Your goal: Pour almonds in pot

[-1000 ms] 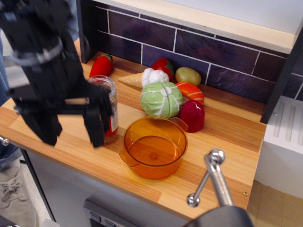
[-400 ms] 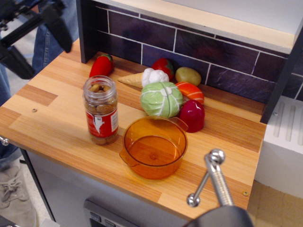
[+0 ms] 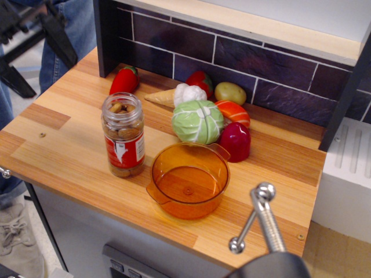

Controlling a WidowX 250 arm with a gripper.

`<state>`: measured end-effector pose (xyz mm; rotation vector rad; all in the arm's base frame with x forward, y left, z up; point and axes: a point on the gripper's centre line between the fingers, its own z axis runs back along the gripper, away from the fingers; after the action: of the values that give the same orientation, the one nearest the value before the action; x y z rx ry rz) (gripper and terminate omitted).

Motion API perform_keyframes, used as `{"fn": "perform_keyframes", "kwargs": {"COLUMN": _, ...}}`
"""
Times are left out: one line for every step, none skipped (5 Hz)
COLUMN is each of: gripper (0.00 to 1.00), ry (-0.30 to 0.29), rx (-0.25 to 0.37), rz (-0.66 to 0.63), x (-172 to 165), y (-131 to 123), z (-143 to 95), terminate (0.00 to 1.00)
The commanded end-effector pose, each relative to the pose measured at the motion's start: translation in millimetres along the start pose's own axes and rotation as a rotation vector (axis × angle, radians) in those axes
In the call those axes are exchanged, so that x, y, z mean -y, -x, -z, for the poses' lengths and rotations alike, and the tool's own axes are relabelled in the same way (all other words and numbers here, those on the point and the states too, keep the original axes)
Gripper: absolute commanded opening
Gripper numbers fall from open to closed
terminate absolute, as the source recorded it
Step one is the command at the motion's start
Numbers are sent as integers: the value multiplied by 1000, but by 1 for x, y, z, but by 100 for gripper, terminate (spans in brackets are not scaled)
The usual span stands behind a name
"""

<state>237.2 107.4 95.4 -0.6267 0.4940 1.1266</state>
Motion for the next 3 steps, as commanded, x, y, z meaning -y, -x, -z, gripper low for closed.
{"fn": "perform_keyframes", "kwargs": {"gripper": 100, "ry": -41, "rx": -34, "rz": -112, "x": -8, "y": -21, "z": 23, "terminate": 0}}
{"fn": "perform_keyframes", "kwargs": {"gripper": 100, "ry": -47, "rx": -97, "rz": -170, "x": 0, "y": -19, "z": 39, "terminate": 0}}
{"fn": "perform_keyframes", "kwargs": {"gripper": 100, "ry": -47, "rx": -130, "rz": -198, "x": 12, "y": -12, "z": 51, "terminate": 0}}
